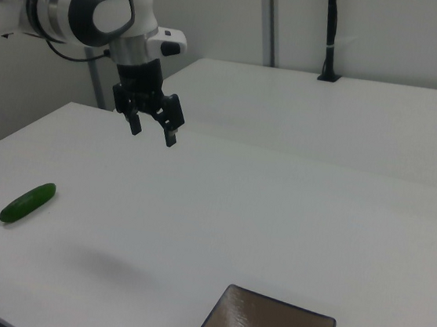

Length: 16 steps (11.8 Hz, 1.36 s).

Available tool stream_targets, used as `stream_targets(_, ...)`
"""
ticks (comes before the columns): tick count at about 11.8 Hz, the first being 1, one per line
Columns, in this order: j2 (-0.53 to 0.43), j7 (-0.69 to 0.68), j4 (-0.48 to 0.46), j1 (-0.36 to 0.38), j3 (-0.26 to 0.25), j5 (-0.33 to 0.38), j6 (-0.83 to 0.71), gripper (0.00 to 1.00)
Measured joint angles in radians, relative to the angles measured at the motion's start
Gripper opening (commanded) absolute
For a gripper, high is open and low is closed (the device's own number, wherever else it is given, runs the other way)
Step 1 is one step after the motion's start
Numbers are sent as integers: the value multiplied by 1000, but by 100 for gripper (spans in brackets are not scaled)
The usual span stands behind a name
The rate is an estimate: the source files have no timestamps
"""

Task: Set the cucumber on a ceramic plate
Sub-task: 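Move the open gripper over to the green cucumber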

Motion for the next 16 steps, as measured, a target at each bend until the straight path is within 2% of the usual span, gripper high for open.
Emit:
stream_targets(6,5,-1,-23,14,9,0,0,100)
stream_targets(9,5,0,-24,17,30,8,0,100)
stream_targets(12,20,62,-24,70,44,37,0,100)
stream_targets(16,39,215,-23,119,179,50,11,100)
